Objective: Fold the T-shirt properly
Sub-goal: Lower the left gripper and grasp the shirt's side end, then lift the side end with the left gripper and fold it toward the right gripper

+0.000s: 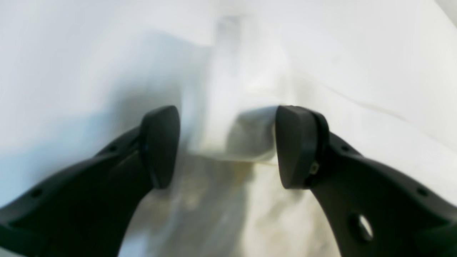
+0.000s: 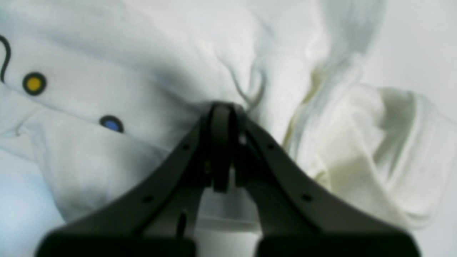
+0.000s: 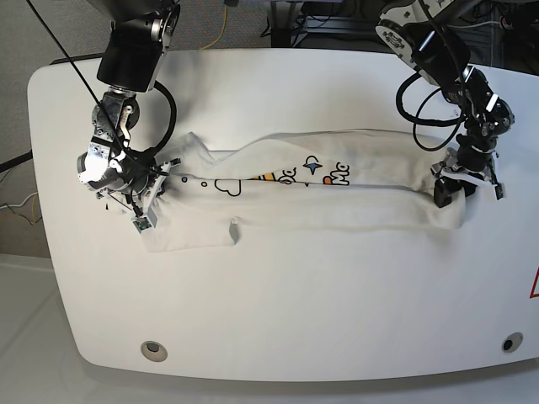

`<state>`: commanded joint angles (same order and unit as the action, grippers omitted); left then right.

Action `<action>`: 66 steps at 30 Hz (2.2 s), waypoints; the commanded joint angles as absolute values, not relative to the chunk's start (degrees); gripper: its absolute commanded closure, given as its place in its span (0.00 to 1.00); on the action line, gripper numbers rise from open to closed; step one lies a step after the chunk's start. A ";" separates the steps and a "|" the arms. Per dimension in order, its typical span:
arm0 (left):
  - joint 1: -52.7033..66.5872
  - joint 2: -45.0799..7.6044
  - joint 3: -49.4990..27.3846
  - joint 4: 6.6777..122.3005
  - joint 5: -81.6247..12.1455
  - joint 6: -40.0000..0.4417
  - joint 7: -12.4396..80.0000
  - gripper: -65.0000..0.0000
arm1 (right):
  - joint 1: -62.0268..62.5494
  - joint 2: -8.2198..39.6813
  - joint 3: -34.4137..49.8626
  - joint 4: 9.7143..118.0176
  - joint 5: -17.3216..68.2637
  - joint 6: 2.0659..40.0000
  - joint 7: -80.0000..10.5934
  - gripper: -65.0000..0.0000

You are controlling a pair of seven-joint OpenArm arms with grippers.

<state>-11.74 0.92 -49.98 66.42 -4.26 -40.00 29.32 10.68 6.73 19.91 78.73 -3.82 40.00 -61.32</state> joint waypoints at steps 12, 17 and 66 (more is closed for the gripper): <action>-11.30 2.51 -48.04 66.59 -4.18 -40.00 29.32 0.39 | 10.59 6.64 19.91 78.73 -3.82 40.00 -61.32 0.97; -11.30 2.42 -48.04 66.59 -4.09 -40.00 29.32 0.39 | 10.59 6.64 19.91 78.73 -3.82 40.00 -61.32 0.97; -5.85 3.65 -26.33 87.16 -4.09 -40.00 29.23 0.96 | 10.68 6.55 19.91 78.73 -3.82 40.00 -61.32 0.97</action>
